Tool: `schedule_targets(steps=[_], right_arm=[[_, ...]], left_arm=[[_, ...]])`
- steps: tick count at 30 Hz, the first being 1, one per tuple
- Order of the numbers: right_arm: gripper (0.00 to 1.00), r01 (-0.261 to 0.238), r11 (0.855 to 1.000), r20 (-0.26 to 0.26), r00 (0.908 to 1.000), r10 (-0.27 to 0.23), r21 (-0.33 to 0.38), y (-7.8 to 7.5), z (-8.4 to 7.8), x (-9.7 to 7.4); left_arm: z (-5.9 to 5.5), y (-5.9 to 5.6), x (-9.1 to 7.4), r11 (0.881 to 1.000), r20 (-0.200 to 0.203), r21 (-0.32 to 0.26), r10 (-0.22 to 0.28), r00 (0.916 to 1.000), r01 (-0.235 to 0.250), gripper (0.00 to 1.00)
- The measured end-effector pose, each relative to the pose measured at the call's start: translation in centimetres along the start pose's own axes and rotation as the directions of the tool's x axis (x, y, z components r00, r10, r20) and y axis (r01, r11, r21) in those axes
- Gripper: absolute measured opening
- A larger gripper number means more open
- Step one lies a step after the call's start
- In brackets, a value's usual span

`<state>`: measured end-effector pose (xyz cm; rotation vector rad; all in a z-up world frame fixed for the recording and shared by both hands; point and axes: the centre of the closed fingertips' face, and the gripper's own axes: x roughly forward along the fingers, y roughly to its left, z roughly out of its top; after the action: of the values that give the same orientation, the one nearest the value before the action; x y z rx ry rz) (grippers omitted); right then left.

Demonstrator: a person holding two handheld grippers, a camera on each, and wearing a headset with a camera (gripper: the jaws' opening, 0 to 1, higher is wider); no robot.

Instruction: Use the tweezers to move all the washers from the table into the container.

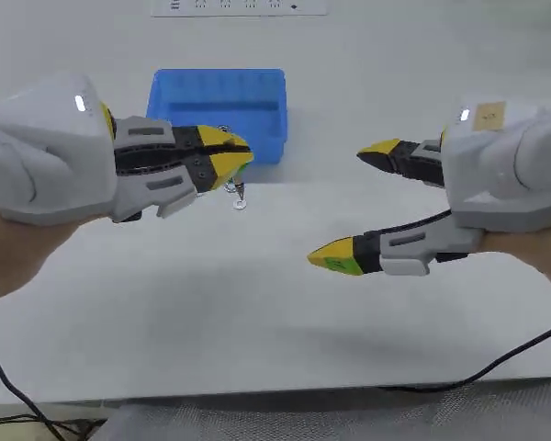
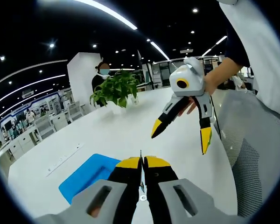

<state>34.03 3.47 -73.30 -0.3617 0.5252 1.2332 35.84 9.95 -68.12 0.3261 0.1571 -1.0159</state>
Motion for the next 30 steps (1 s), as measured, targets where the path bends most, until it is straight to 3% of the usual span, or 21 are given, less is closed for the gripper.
schedule_targets(steps=[2, 9, 12, 30], right_arm=[[0.86, -0.01, 1.0, 0.0, 1.0, 0.01, -0.004, 0.2, -0.1, 0.1], [0.92, -0.041, 0.999, 0.012, 0.9991, 0.041, 0.03, 0.8, -0.6, 1.1], [1.0, -0.045, 0.999, 0.022, 0.9988, 0.044, 0.031, 1.0, -0.6, 1.4], [0.99, -0.075, 0.994, 0.046, 0.9964, 0.072, 0.076, 2.1, -0.7, 1.2]], left_arm=[[-0.2, 0.2, 0.1, 1.0, 0.011, -0.011, 0.004, 0.9999, -0.003, 0.05], [-1.2, 0.9, 0.4, 1.0, -0.005, -0.017, -0.006, 1.0, 0.006, 0.05], [-1.5, 1.0, 0.6, 1.0, -0.013, -0.017, -0.015, 0.9998, 0.015, 0.05], [-1.9, 0.3, 0.8, 0.999, -0.023, -0.026, -0.032, 0.9992, 0.031, 0.05]])
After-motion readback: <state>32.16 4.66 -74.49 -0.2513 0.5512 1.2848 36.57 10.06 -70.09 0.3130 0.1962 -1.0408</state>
